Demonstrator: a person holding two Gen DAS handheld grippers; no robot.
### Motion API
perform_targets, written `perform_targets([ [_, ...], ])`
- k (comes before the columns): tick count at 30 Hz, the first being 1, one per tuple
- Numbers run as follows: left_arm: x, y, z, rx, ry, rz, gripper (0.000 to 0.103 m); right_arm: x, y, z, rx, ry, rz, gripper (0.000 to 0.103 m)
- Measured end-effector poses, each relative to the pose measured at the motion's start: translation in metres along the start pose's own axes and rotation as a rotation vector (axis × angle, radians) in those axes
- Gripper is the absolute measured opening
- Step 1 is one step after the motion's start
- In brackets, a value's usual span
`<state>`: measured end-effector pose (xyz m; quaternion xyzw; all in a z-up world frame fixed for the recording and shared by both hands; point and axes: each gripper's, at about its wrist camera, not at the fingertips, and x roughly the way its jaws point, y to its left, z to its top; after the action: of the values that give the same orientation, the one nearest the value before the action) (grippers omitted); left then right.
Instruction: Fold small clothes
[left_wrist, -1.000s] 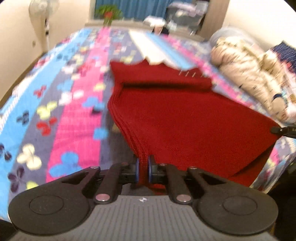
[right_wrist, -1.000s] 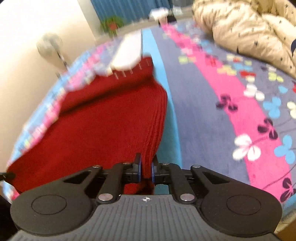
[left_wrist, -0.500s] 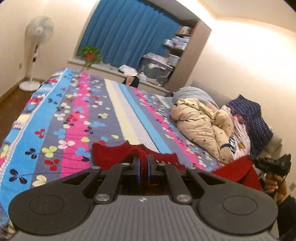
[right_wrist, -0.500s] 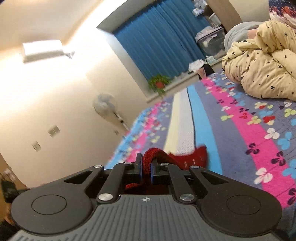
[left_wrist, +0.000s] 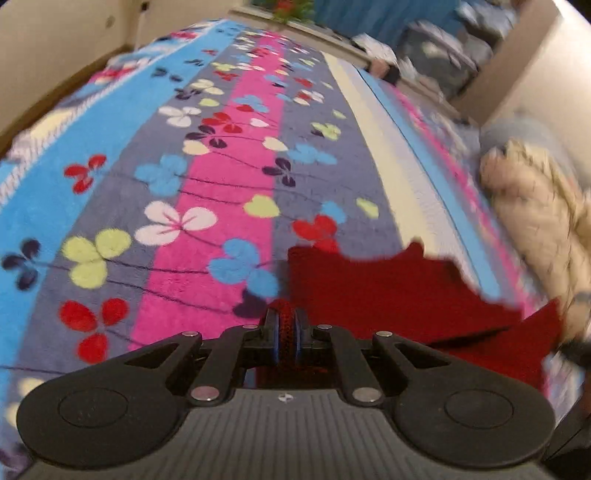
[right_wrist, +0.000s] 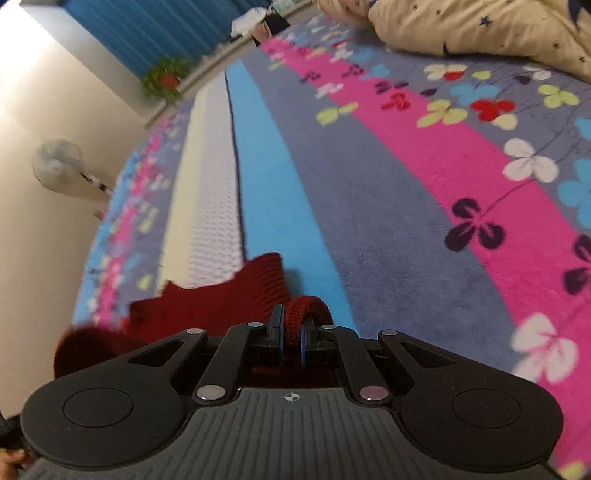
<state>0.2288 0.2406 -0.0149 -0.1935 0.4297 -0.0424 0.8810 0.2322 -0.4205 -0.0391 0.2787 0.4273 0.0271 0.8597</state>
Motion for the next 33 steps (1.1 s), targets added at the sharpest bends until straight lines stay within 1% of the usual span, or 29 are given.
perform_targets([
  [1, -0.002, 0.005, 0.003, -0.045, -0.023, -0.029, 0.014, 0.005, -0.002, -0.001, 0.023, -0.003, 0.000, 0.008],
  [2, -0.008, 0.010, 0.004, -0.075, -0.066, -0.053, 0.018, 0.007, -0.005, 0.002, 0.071, -0.003, 0.005, 0.009],
  [3, -0.013, 0.012, 0.004, -0.090, -0.105, -0.058, 0.026, 0.003, -0.009, 0.004, 0.112, -0.027, 0.031, 0.010],
  [4, -0.018, 0.015, 0.005, -0.105, -0.138, -0.064, 0.030, -0.003, -0.014, 0.008, 0.145, -0.069, 0.065, 0.011],
  [5, -0.022, 0.020, 0.005, -0.119, -0.154, -0.072, 0.032, -0.013, -0.013, 0.008, 0.152, -0.138, 0.055, 0.016],
  [6, -0.023, 0.023, 0.006, -0.129, -0.153, -0.076, 0.034, -0.021, -0.012, 0.010, 0.134, -0.216, 0.003, 0.017],
  [7, -0.021, 0.026, 0.006, -0.133, -0.139, -0.071, 0.035, -0.025, -0.012, 0.011, 0.114, -0.251, -0.031, 0.021],
  [8, -0.020, 0.027, 0.006, -0.132, -0.118, -0.062, 0.037, -0.027, -0.013, 0.012, 0.107, -0.264, -0.037, 0.025],
  [9, -0.017, 0.028, 0.005, -0.125, -0.089, -0.051, 0.042, -0.027, -0.016, 0.012, 0.110, -0.255, -0.023, 0.026],
  [10, -0.015, 0.027, 0.004, -0.111, -0.064, -0.042, 0.046, -0.025, -0.019, 0.011, 0.113, -0.228, -0.006, 0.028],
  [12, -0.008, 0.020, -0.001, -0.056, -0.009, -0.025, 0.054, -0.016, -0.020, 0.007, 0.090, -0.149, 0.007, 0.036],
  [13, -0.004, 0.014, -0.005, -0.021, 0.016, -0.013, 0.055, -0.011, -0.018, 0.005, 0.067, -0.106, 0.010, 0.048],
  [14, 0.002, 0.009, -0.007, 0.009, 0.041, -0.004, 0.055, -0.006, -0.014, 0.004, 0.039, -0.065, 0.009, 0.057],
  [16, 0.017, 0.003, -0.012, 0.042, 0.083, 0.015, 0.055, 0.006, -0.006, -0.005, -0.043, 0.024, -0.012, 0.062],
  [18, 0.030, -0.001, -0.015, 0.058, 0.116, 0.029, 0.055, 0.018, 0.000, -0.014, -0.113, 0.101, -0.048, 0.062],
  [19, 0.034, -0.003, -0.017, 0.063, 0.118, 0.032, 0.055, 0.022, 0.003, -0.014, -0.129, 0.124, -0.055, 0.062],
  [21, 0.039, -0.004, -0.017, 0.061, 0.113, 0.028, 0.055, 0.022, 0.004, -0.018, -0.137, 0.134, -0.056, 0.061],
  [22, 0.040, -0.005, -0.016, 0.056, 0.110, 0.021, 0.055, 0.021, 0.003, -0.018, -0.136, 0.134, -0.044, 0.056],
  [23, 0.041, -0.005, -0.016, 0.057, 0.110, 0.013, 0.051, 0.021, 0.003, -0.018, -0.133, 0.136, -0.021, 0.038],
  [24, 0.041, -0.007, -0.016, 0.065, 0.110, 0.001, 0.033, 0.019, 0.005, -0.019, -0.130, 0.138, 0.007, 0.020],
  [25, 0.040, -0.010, -0.016, 0.086, 0.107, -0.017, 0.021, 0.017, 0.006, -0.017, -0.140, 0.130, 0.015, 0.011],
  [26, 0.035, -0.014, -0.015, 0.111, 0.092, -0.024, 0.014, 0.012, 0.010, -0.016, -0.164, 0.112, 0.014, 0.011],
  [27, 0.027, -0.017, -0.014, 0.147, 0.051, -0.015, 0.014, 0.005, 0.013, -0.016, -0.183, 0.077, 0.017, 0.011],
  [28, 0.016, -0.020, -0.011, 0.168, 0.002, 0.001, 0.013, -0.002, 0.013, -0.010, -0.165, 0.024, 0.037, 0.010],
  [29, 0.004, -0.019, -0.008, 0.167, -0.066, 0.011, 0.013, -0.017, 0.009, -0.005, -0.115, -0.058, 0.079, 0.009],
  [30, -0.007, -0.017, -0.005, 0.145, -0.127, 0.001, 0.013, -0.031, 0.005, 0.001, -0.070, -0.135, 0.133, 0.009],
  [31, -0.017, -0.014, -0.001, 0.120, -0.191, -0.017, 0.013, -0.044, 0.004, 0.004, -0.051, -0.214, 0.183, 0.009],
  [32, -0.022, -0.015, 0.002, 0.120, -0.242, -0.009, 0.013, -0.050, 0.009, 0.004, -0.077, -0.271, 0.184, 0.008],
  [33, -0.022, -0.018, 0.003, 0.139, -0.273, 0.019, 0.013, -0.051, 0.017, 0.004, -0.120, -0.308, 0.157, 0.008],
])
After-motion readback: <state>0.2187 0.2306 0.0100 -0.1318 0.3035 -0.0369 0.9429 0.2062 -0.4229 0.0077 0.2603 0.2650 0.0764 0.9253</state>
